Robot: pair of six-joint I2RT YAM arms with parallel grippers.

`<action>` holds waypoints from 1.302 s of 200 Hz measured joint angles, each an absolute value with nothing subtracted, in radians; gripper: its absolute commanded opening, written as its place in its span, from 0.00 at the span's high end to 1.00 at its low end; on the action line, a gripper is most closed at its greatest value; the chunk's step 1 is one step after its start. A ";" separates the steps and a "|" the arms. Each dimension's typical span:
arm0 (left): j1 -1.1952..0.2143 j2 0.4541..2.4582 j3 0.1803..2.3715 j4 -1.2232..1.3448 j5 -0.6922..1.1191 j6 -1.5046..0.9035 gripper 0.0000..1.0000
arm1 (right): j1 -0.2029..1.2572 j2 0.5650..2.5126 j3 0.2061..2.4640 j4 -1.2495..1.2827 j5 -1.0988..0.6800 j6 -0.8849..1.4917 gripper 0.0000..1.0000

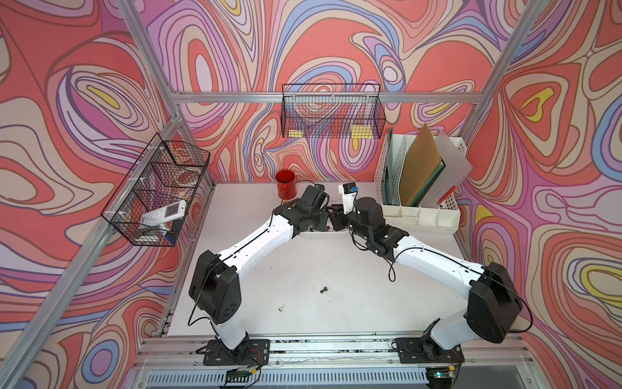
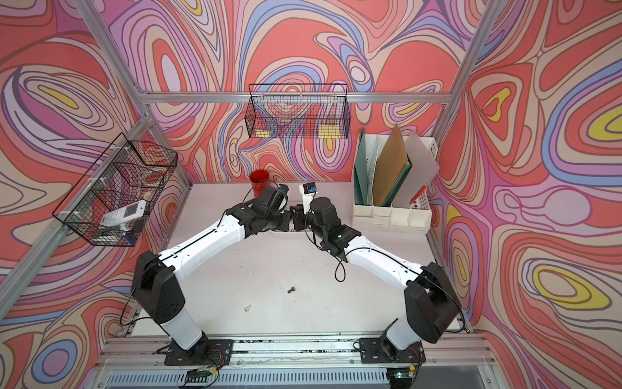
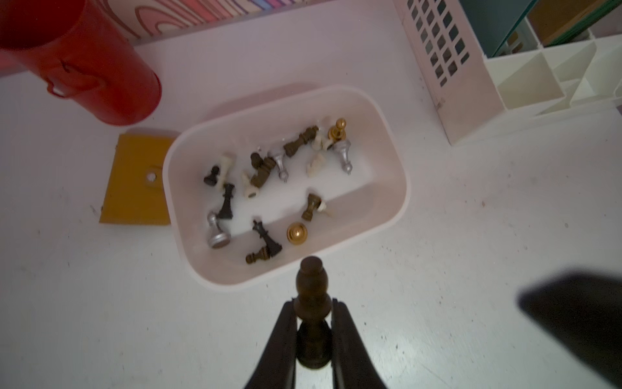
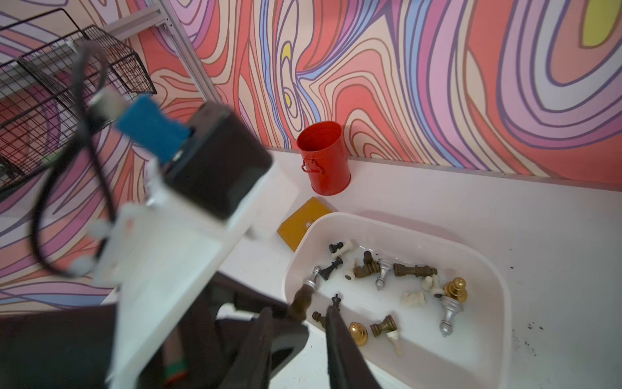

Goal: Put the chess pieces into the storage box
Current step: Pick up the chess piece at the center of the board, then place the chess piece in the storage box, then pick up the chess piece at the center of the board.

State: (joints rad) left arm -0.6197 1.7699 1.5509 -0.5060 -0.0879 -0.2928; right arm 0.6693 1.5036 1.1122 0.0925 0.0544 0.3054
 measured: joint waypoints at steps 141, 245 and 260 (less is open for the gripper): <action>-0.550 2.205 1.739 -0.209 -0.010 -0.244 0.60 | 0.667 1.365 0.961 -0.026 0.117 0.262 0.70; -0.517 1.830 1.528 -0.302 -0.021 -0.294 0.59 | 0.801 1.490 1.061 -0.304 -0.186 -0.008 0.68; -0.508 1.763 1.482 -0.339 -0.020 -0.304 0.59 | 0.856 1.559 1.089 -0.362 -0.191 -0.068 0.68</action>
